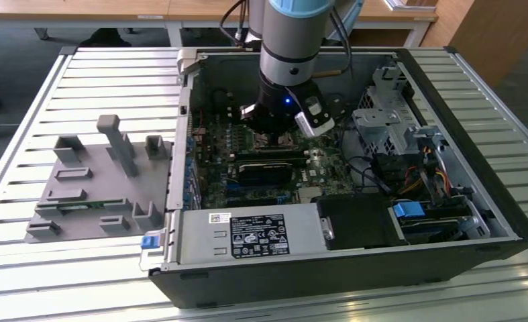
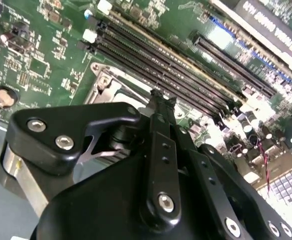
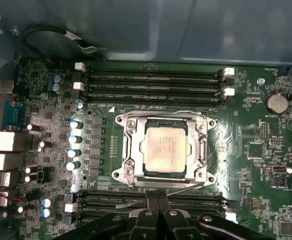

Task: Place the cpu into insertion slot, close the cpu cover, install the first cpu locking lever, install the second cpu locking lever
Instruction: 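Install the second cpu locking lever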

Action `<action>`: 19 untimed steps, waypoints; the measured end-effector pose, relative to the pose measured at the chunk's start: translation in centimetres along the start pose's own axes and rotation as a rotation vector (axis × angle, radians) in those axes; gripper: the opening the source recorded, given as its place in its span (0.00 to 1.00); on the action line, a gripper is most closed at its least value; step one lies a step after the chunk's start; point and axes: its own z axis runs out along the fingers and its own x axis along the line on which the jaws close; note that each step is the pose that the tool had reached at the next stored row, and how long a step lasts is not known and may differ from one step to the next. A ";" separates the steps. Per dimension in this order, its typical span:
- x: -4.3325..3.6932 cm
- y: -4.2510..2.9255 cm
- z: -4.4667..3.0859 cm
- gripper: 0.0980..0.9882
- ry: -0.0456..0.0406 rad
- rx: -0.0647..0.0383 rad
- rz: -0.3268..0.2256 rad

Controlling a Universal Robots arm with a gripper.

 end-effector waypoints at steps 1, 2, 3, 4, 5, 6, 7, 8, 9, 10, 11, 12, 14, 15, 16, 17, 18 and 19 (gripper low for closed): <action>0.06 -0.04 0.06 0.01 -0.0004 -0.001 0.002; 0.17 -0.07 0.13 0.01 -0.0006 -0.001 0.004; 0.28 -0.09 0.21 0.01 -0.0007 -0.001 0.005; 0.39 -0.10 0.30 0.01 -0.0007 -0.001 0.006; 0.49 -0.11 0.40 0.01 -0.0008 -0.001 0.006; 0.61 -0.12 0.51 0.01 -0.0007 -0.001 0.006; 0.74 -0.14 0.61 0.01 -0.0008 -0.001 0.006; 0.85 -0.14 0.70 0.01 -0.0008 -0.001 0.006; 0.96 -0.15 0.78 0.01 -0.0008 -0.001 0.006; 1.05 -0.16 0.85 0.01 -0.0008 -0.002 0.006; 1.11 -0.17 0.90 0.01 -0.0008 -0.003 0.006; 1.17 -0.18 0.95 0.01 -0.0007 -0.006 0.006; 1.23 -0.26 1.03 0.01 -0.0009 -0.016 0.006; 1.27 -0.34 1.05 0.01 -0.0010 -0.023 0.006; 1.30 -0.42 1.07 0.01 -0.0012 -0.030 0.006; 1.34 -0.51 1.08 0.01 -0.0013 -0.037 0.006; 1.39 -0.60 1.09 0.01 -0.0013 -0.042 0.006; 1.42 -0.66 1.13 0.01 -0.0014 -0.043 0.006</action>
